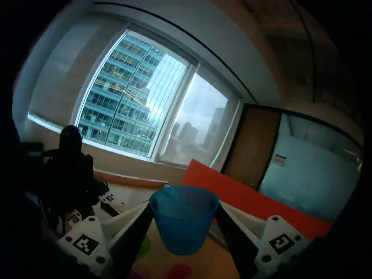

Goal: Pour water

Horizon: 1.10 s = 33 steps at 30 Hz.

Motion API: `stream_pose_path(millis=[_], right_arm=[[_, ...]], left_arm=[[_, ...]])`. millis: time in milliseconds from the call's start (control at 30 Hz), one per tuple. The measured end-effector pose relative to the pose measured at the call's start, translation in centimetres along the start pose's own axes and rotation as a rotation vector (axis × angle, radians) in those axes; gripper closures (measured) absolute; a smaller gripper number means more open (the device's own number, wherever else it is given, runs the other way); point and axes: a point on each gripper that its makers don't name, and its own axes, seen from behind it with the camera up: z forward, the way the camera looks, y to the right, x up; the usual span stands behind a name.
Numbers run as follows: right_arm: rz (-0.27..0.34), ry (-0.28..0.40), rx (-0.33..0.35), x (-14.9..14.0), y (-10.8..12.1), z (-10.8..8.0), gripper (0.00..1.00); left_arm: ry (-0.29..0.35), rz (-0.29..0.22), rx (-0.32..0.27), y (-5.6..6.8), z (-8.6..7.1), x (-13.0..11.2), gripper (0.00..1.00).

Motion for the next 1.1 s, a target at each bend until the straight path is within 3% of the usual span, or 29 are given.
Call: stream_pose_path(millis=[267, 767, 1100], right_arm=[[0.161, -0.003, 0.001, -0.7, -0.7, -0.7, 0.09], [0.221, -0.046, -0.058, -4.3, 1.5, -4.5, 0.08], [0.280, -0.086, -0.097, -8.0, 3.4, -7.2, 0.06]], left_arm=[[-0.003, 0.001, 0.017, -0.7, -0.3, 0.0, 0.11], [-0.033, 0.003, 0.078, -3.3, -2.5, -0.8, 0.11], [-0.066, 0.014, 0.096, -4.1, -3.8, -1.9, 0.11]])
